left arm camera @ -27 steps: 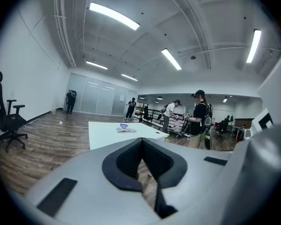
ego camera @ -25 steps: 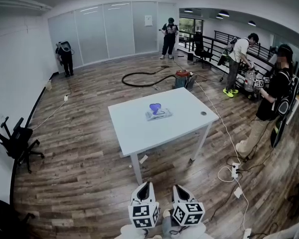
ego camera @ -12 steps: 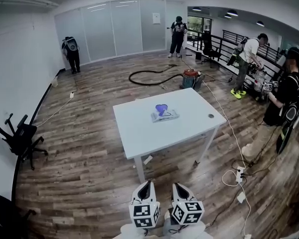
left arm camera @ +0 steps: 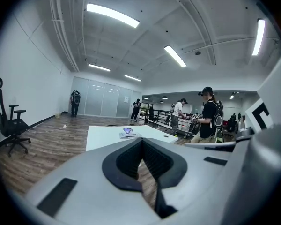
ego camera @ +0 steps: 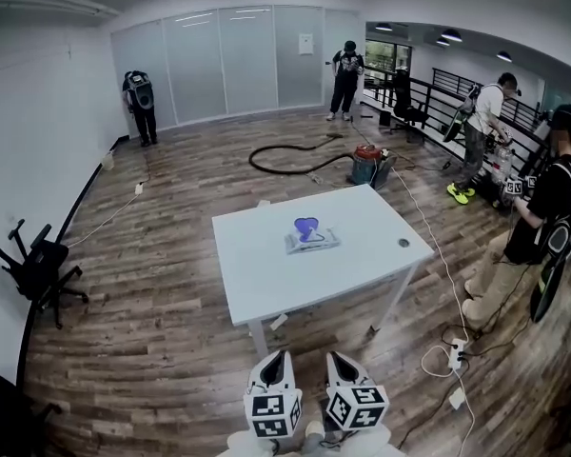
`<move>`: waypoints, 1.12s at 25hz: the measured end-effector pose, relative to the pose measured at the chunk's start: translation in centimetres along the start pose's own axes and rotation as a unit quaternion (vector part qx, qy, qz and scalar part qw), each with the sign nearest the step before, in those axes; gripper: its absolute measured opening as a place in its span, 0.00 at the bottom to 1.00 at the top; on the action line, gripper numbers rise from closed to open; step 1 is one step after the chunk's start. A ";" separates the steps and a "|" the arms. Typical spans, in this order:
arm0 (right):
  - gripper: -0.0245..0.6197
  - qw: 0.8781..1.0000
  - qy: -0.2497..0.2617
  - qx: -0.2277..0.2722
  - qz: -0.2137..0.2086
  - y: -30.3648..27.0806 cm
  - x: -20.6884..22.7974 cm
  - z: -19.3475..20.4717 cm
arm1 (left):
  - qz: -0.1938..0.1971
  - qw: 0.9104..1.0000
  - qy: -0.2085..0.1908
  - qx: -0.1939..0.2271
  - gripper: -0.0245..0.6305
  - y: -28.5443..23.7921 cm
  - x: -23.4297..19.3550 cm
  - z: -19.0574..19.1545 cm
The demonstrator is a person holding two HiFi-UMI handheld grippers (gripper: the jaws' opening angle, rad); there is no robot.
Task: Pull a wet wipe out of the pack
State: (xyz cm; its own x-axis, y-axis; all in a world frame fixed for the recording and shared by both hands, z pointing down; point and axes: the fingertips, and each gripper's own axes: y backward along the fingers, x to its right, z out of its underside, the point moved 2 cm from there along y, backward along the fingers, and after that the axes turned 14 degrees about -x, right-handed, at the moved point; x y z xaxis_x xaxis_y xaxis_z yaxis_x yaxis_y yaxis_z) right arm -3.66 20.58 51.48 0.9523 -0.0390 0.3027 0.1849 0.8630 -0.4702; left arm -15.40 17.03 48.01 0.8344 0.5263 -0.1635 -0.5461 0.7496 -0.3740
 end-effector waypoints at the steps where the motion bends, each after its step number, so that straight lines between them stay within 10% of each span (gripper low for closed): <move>1: 0.05 1.000 0.001 0.000 -0.004 -0.3 0.2 -0.5 | -0.002 1.000 0.001 0.000 0.04 -0.5 0.0 -0.3; 28: 0.05 1.000 -0.001 -0.024 -0.019 -9.1 10.7 -8.2 | -0.012 1.000 -0.002 -0.027 0.03 -15.3 2.7 -4.7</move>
State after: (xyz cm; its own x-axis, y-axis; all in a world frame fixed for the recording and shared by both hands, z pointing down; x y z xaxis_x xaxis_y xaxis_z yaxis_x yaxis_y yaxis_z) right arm 6.88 8.20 52.18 0.9439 -0.0701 0.3227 0.2322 0.8357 -0.4977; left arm -4.44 5.11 49.02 0.8465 0.5105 -0.1510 -0.5216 0.7388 -0.4267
